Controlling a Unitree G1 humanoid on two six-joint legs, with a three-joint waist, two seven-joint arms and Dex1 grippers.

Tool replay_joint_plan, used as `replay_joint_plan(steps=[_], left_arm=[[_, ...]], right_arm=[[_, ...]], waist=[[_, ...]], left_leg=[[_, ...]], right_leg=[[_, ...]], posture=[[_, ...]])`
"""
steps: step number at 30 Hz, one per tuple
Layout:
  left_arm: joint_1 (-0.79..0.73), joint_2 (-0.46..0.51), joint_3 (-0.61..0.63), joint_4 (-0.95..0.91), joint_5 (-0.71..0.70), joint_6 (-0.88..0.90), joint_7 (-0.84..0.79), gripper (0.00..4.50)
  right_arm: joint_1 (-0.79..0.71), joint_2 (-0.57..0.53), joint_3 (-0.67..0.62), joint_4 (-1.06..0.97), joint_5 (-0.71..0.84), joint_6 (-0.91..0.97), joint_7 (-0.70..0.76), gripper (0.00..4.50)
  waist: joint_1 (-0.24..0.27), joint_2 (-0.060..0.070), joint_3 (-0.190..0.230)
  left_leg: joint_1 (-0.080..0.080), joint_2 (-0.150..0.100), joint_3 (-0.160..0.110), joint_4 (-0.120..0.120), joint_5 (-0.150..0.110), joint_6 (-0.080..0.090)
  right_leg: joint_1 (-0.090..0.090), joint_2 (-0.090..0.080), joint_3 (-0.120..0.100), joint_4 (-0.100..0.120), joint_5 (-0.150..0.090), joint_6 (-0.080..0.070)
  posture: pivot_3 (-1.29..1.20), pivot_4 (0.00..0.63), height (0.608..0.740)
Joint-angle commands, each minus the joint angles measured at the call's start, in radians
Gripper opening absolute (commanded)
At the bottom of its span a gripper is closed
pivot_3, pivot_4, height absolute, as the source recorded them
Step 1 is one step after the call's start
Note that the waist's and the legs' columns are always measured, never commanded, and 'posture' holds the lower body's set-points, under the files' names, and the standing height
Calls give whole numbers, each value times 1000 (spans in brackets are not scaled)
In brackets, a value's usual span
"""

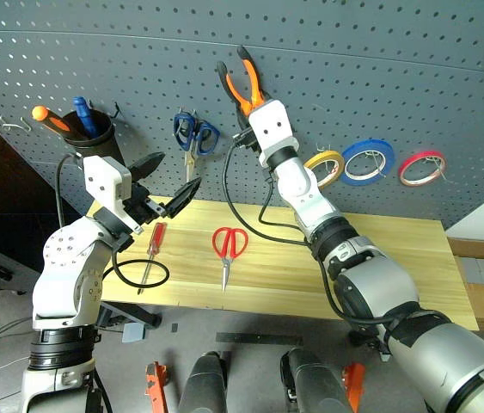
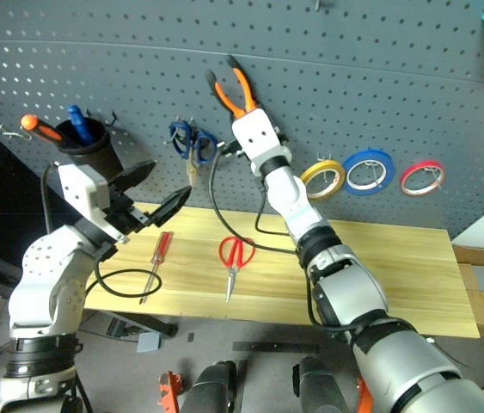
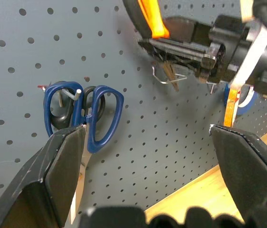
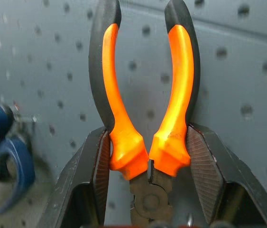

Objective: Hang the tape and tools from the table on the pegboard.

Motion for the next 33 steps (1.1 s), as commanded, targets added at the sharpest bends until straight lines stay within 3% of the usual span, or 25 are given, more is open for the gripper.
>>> replay_joint_plan(steps=[1,6,7,13,25,33], left_arm=[[-14,-5,-1,-14,6,-18,4,4500],[-15,-9,-6,-10,12,-19,5,4500],[-14,-10,-7,-9,14,-20,5,4500],[-17,-22,-13,-2,21,-20,3,4500],[-31,-53,-32,20,29,-27,5,4500],[-11,-67,-39,10,37,-21,24,4500]], right_arm=[[-8,2,-18,3,13,46,-12,1880],[-2,-2,-25,-1,11,100,-47,1880],[1,-5,-26,-8,10,111,-58,2588],[30,-13,-20,-74,0,169,-90,4395],[144,21,-38,-643,97,420,23,4459],[229,8,-121,-1159,481,842,276,4459]], waist=[[0,0,0],[2,0,0],[2,0,0],[8,0,0],[-2,1,-1],[0,1,-1]], left_leg=[[0,0,0,0,0,0],[0,0,0,1,1,-1],[1,0,-1,1,1,-1],[1,0,-2,1,4,-1],[1,1,-2,-1,8,1],[1,1,-2,-1,8,1]], right_leg=[[0,0,0,0,0,0],[0,0,0,1,1,-1],[1,0,0,1,1,-2],[2,1,-2,1,4,-4],[1,2,-1,0,7,-3],[2,2,-1,-1,7,-3]], posture=[[68,144,740],[63,147,740],[59,148,740],[40,153,740],[1,160,740],[-7,169,740]])
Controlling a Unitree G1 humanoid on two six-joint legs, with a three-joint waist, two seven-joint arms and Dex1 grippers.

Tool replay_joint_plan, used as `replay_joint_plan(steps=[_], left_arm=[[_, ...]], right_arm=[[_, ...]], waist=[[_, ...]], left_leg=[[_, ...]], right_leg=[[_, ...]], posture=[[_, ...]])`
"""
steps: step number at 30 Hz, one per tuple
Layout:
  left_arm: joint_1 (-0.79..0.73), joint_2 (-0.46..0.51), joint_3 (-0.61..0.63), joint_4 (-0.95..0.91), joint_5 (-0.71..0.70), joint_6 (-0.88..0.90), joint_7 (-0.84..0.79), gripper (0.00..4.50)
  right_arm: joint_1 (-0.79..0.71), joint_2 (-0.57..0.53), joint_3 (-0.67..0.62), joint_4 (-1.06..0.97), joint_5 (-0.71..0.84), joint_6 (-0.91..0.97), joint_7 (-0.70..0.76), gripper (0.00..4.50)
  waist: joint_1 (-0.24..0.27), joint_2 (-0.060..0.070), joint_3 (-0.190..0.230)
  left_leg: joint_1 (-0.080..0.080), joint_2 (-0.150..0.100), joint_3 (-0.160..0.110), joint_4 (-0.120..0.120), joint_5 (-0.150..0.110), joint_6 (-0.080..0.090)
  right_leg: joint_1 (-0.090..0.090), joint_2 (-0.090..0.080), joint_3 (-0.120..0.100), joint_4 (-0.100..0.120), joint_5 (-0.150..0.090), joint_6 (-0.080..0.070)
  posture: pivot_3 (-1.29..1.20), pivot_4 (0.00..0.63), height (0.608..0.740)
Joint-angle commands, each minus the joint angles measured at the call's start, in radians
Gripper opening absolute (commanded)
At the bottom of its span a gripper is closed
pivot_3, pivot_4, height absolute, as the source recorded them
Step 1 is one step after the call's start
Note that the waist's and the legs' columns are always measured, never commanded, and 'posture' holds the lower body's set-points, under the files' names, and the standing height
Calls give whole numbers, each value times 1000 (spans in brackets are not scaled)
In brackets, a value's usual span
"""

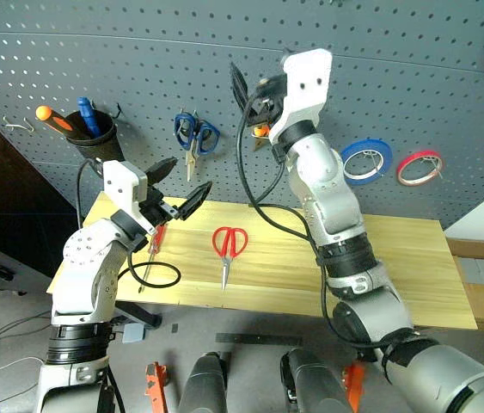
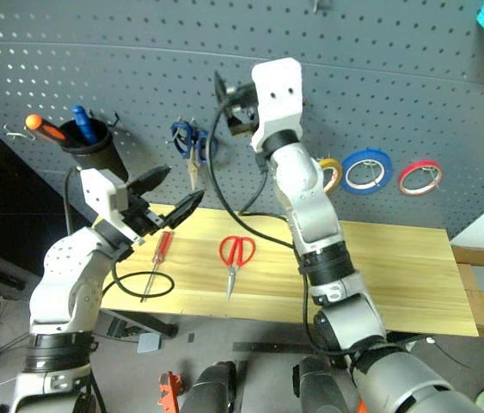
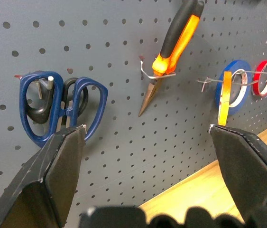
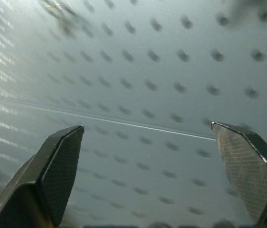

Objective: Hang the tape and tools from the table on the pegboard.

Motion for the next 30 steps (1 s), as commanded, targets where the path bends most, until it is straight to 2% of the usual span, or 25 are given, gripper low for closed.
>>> replay_joint_plan(steps=[1,3,7,11,13,20,30], left_arm=[[10,-4,5,-35,1,-7,15,4500],[25,-8,-1,-45,2,5,27,4500],[92,4,-51,-71,39,109,71,4500],[148,5,-93,-78,91,271,167,4500],[159,-8,-111,-64,112,345,215,4500],[99,-68,-230,28,239,582,371,4500],[12,-203,-283,200,318,672,484,4500]], right_arm=[[1,-42,-75,-177,146,159,60,4459],[6,-92,-119,-224,208,229,87,4459],[95,-254,-189,-338,474,545,245,4459],[249,-408,-158,-480,623,761,342,4459],[321,-451,-133,-544,675,827,364,4459],[424,-525,15,-634,631,866,362,4459],[443,-504,54,-653,627,886,324,4459]], waist=[[1,0,0],[3,0,0],[3,0,0],[-3,5,2],[-10,7,3],[-26,8,2],[-26,8,2]], left_leg=[[0,0,0,0,0,0],[0,0,0,1,0,0],[0,-1,0,1,0,0],[0,0,0,0,-1,2],[0,0,0,0,-1,2],[1,0,0,2,-1,2],[1,0,1,2,-1,2]], right_leg=[[0,0,0,0,0,0],[0,0,0,0,0,0],[1,0,0,-1,0,0],[1,0,0,-2,0,0],[1,0,1,-2,-1,0],[2,2,2,-1,-1,2],[2,3,3,-2,-1,2]], posture=[[-8,171,740],[-8,174,740],[-20,186,740],[-34,198,740],[-39,201,740],[-48,215,740],[-73,228,740]])
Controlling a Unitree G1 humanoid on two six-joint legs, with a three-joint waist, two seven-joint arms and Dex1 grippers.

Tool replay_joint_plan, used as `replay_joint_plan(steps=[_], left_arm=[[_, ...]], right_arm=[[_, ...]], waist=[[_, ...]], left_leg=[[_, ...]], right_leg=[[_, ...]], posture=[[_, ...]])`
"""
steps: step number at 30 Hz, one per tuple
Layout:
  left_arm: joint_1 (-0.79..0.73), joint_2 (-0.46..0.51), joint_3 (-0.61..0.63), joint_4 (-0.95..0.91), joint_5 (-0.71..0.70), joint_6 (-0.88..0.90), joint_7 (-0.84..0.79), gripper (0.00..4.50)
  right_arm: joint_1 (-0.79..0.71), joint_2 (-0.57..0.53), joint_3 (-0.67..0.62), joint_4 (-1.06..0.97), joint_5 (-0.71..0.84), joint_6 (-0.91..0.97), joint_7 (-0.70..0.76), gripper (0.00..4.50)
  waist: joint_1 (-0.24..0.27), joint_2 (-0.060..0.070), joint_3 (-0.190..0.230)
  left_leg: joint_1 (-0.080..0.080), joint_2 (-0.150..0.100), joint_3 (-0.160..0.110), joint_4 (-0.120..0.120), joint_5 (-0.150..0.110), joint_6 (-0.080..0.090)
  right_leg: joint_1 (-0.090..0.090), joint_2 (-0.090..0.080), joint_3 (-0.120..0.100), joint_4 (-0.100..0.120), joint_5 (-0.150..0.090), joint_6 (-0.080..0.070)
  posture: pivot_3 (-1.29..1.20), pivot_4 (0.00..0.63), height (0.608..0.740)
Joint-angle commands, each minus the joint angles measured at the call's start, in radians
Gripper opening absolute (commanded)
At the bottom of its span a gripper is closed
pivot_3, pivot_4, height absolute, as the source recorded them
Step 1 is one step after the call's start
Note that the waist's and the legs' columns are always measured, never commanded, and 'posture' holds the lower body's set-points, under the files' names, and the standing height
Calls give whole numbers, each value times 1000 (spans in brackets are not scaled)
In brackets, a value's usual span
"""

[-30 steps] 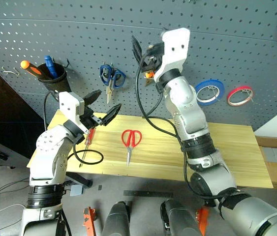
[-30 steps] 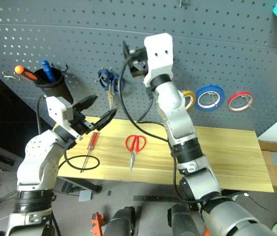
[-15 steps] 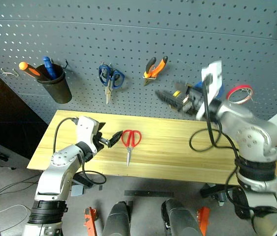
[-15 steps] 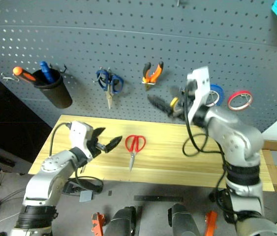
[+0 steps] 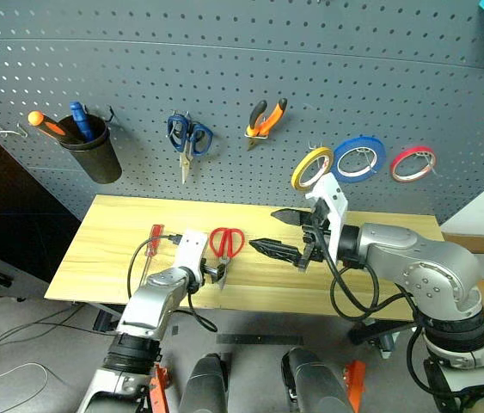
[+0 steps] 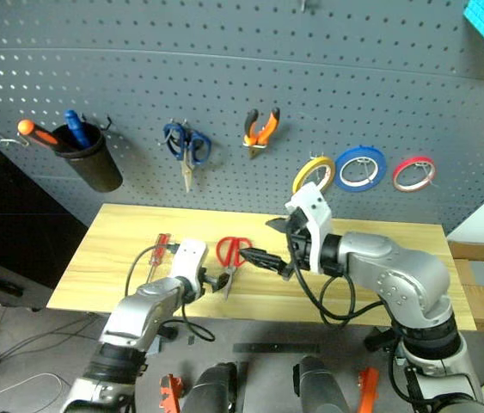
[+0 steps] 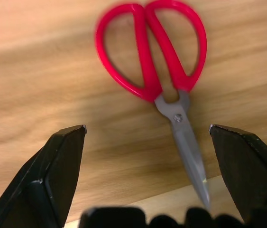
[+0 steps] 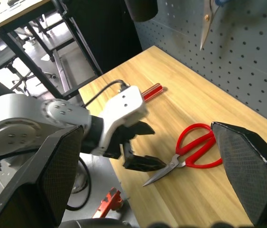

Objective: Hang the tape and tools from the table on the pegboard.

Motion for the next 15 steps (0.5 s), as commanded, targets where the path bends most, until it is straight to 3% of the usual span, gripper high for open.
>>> replay_joint_plan(steps=[1,5,7,9,15], left_arm=[[-28,-29,-7,43,31,1,27,4500],[-59,-74,13,110,39,-18,55,4500],[-76,-92,21,141,43,-30,66,4112],[-86,-103,22,162,48,-42,71,3590],[-78,-109,16,178,63,-80,64,1416]], right_arm=[[4,-2,7,-49,2,2,-4,4459],[5,-17,29,-55,-16,4,-6,4459],[5,-19,32,-52,-20,6,-9,4500],[6,-23,34,-49,-26,9,-8,4500],[-2,-87,70,-46,-106,-3,-5,4500]], waist=[[0,0,0],[-1,0,0],[-1,0,0],[-1,0,0],[-2,0,0]], left_leg=[[0,0,0,0,0,0],[-1,0,0,-1,0,0],[-1,0,0,-1,0,0],[-1,0,0,-1,0,0],[-1,0,0,-2,0,0]], right_leg=[[0,0,0,0,0,0],[0,0,0,-1,0,0],[0,0,0,-2,0,0],[0,0,0,-2,0,0],[1,0,0,-5,0,0]], posture=[[-75,228,740],[-87,230,740],[-92,229,740],[-98,229,740],[-109,226,740]])
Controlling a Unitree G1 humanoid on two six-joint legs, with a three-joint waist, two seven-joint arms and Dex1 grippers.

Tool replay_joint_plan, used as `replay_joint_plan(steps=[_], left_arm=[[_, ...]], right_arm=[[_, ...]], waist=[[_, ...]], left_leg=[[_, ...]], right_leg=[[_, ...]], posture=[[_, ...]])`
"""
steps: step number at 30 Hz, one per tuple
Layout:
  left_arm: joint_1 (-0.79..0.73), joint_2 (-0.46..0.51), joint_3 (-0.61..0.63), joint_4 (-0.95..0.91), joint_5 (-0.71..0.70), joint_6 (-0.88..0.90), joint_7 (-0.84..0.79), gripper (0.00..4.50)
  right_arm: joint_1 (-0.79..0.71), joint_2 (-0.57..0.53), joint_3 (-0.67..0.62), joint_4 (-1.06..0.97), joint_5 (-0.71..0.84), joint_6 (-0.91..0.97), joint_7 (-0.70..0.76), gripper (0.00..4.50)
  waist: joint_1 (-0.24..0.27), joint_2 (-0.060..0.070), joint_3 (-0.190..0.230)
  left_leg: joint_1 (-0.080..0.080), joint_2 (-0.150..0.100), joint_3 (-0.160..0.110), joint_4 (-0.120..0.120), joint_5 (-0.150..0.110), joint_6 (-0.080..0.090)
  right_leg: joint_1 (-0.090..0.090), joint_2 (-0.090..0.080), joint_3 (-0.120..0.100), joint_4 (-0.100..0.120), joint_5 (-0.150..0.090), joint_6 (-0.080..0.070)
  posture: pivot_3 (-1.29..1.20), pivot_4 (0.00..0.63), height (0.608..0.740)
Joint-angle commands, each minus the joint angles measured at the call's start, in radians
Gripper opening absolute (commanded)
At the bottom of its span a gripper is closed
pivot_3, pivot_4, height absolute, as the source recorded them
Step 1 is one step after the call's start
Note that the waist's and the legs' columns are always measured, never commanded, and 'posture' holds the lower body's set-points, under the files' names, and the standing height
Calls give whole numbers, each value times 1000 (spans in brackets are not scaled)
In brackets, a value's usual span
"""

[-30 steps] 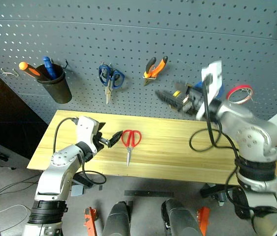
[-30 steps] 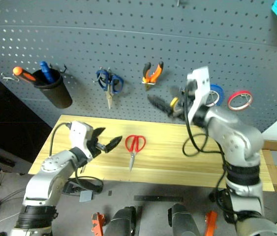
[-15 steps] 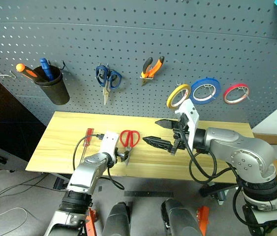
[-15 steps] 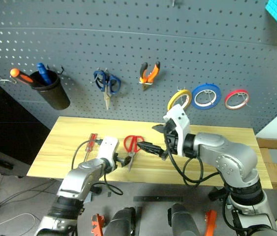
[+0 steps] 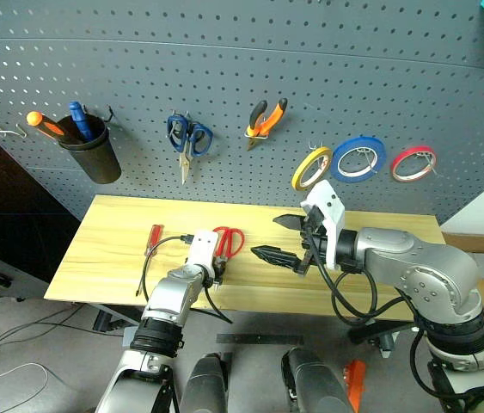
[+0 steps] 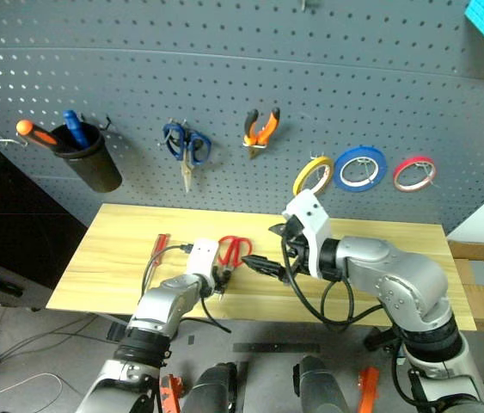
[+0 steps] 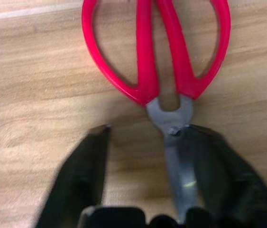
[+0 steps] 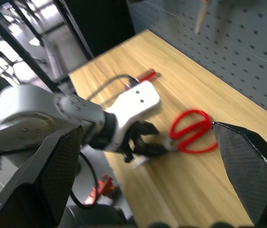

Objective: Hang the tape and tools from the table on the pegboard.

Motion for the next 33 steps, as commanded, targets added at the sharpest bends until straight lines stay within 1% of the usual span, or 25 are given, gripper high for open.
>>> replay_joint_plan(steps=[1,3,4,10,14,18,21,23,26,27,29,33], left_arm=[[7,-7,2,2,12,-25,-4,1084],[10,-7,6,5,12,-35,-6,375],[10,-7,8,6,11,-40,-6,235],[10,-8,17,-1,5,-64,-14,237],[33,-18,65,-63,-30,-105,-18,237],[113,16,69,-202,-25,-174,-54,237],[211,72,73,-343,-14,-256,-93,237],[244,93,73,-383,-8,-291,-103,237],[392,156,136,-499,31,-549,-107,237],[434,175,157,-527,47,-610,-103,237],[496,200,197,-566,81,-692,-78,237],[566,221,273,-644,117,-790,-45,237]], right_arm=[[-12,-41,16,-35,-52,-20,2,4500],[-17,-60,29,-45,-70,-30,15,4500],[-19,-69,36,-51,-79,-34,22,4500],[-28,-92,66,-72,-118,-53,48,4500],[-42,-95,61,-73,-134,-60,61,4500],[-51,-101,42,-83,-136,-60,73,4500],[-53,-110,25,-97,-132,-63,83,4500],[-51,-117,15,-104,-129,-69,92,4500],[-46,-133,-6,-115,-118,-82,116,4500],[-44,-139,-9,-114,-119,-89,124,4500],[-39,-154,-13,-112,-124,-107,145,4500],[-39,-174,-22,-103,-135,-154,179,4500]], waist=[[0,0,0],[-1,0,0],[-2,0,0],[-6,0,0],[-8,0,0],[-11,0,0],[-18,0,0],[-21,0,0],[-23,0,0],[-26,0,0],[-26,0,0],[-22,0,0]], left_leg=[[0,0,0,0,0,0],[0,0,0,0,0,0],[0,0,0,0,0,0],[0,0,0,-1,0,0],[0,0,0,-2,0,0],[-1,0,0,-2,-1,1],[-1,0,0,-3,-1,1],[-1,0,0,-4,-1,1],[-1,0,1,-4,-1,1],[-1,0,1,-4,-2,1],[-1,0,2,-5,-2,1],[0,0,2,-5,-2,1]], right_leg=[[0,0,0,-1,0,0],[0,0,0,-1,0,0],[0,0,0,-2,0,1],[1,0,0,-4,0,1],[3,0,0,-8,1,2],[3,-1,0,-9,1,1],[3,-1,0,-10,1,1],[3,-1,0,-10,1,1],[3,-2,0,-10,1,1],[2,-2,0,-11,1,1],[2,-3,1,-11,1,1],[2,-3,1,-11,1,1]], posture=[[-110,225,740],[-113,223,740],[-113,222,740],[-118,214,740],[-124,209,740],[-137,203,740],[-144,204,740],[-145,206,740],[-142,207,740],[-142,208,740],[-136,208,740],[-117,206,740]])
